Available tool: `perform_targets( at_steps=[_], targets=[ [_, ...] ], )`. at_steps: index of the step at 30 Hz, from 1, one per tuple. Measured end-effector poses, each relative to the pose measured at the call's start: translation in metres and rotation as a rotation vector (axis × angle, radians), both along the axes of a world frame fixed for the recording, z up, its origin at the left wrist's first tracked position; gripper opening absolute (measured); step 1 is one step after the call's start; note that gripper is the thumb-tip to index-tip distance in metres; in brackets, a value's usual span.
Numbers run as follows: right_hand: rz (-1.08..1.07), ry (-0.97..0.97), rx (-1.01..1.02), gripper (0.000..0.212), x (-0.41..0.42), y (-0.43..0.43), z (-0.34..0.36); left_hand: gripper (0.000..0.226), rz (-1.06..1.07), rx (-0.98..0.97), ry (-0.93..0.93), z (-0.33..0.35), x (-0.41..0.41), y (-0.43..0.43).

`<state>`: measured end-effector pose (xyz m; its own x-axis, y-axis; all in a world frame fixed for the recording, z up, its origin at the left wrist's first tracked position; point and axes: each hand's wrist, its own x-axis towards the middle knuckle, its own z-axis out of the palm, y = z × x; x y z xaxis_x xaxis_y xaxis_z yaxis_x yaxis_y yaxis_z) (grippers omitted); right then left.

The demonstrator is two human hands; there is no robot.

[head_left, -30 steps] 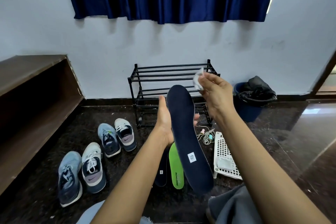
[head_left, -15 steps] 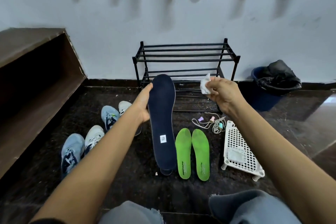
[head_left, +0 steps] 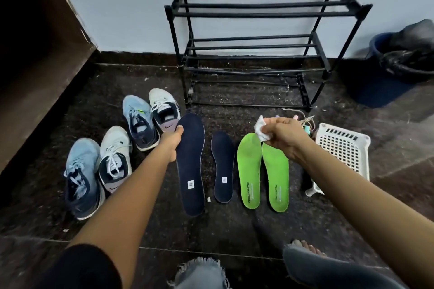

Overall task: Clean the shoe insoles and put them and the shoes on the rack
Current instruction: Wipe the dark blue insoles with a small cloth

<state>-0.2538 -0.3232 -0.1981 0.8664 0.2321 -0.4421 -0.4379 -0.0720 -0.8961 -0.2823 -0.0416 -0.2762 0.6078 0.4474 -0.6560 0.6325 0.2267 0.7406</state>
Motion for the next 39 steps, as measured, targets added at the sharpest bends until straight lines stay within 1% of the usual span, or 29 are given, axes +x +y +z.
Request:
perform_targets(
  at_steps=[4,7,12,17,21,24,27,29,33,36,39],
  targets=[
    [0.015,0.071,0.01,0.021,0.003,0.006,-0.037,0.047,-0.094,0.148,0.095,-0.05,0.008,0.009],
    [0.014,0.111,-0.019,0.019,0.003,0.01,-0.061,0.052,-0.193,0.199,0.166,-0.082,0.018,0.013],
    [-0.023,0.185,-0.056,0.019,0.003,0.012,-0.093,0.051,-0.276,0.283,0.167,-0.107,0.038,0.018],
    [-0.033,0.226,-0.105,0.018,0.003,0.006,-0.109,0.038,-0.298,0.406,0.169,-0.12,0.054,0.014],
    [-0.061,0.235,-0.145,0.016,0.007,0.002,-0.114,0.038,-0.265,0.464,0.23,-0.135,0.059,0.012],
    [-0.061,0.233,-0.163,0.017,0.007,-0.001,-0.117,0.034,-0.233,0.473,0.238,-0.145,0.059,0.008],
    [-0.056,0.236,-0.174,0.018,0.007,-0.005,-0.118,0.033,-0.231,0.531,0.243,-0.15,0.055,0.002],
    [-0.053,0.235,-0.184,0.018,0.007,-0.008,-0.118,0.038,-0.247,0.576,0.228,-0.148,0.055,-0.003],
    [-0.079,0.239,-0.187,0.018,0.007,-0.016,-0.117,0.066,-0.352,0.657,0.238,-0.144,0.058,-0.016],
    [-0.114,0.238,-0.176,0.019,0.007,-0.025,-0.112,0.081,-0.445,0.71,0.313,-0.133,0.065,-0.029],
    [-0.138,0.237,-0.158,0.019,0.009,-0.036,-0.106,0.088,-0.524,0.703,0.413,-0.123,0.068,-0.038]
  ],
)
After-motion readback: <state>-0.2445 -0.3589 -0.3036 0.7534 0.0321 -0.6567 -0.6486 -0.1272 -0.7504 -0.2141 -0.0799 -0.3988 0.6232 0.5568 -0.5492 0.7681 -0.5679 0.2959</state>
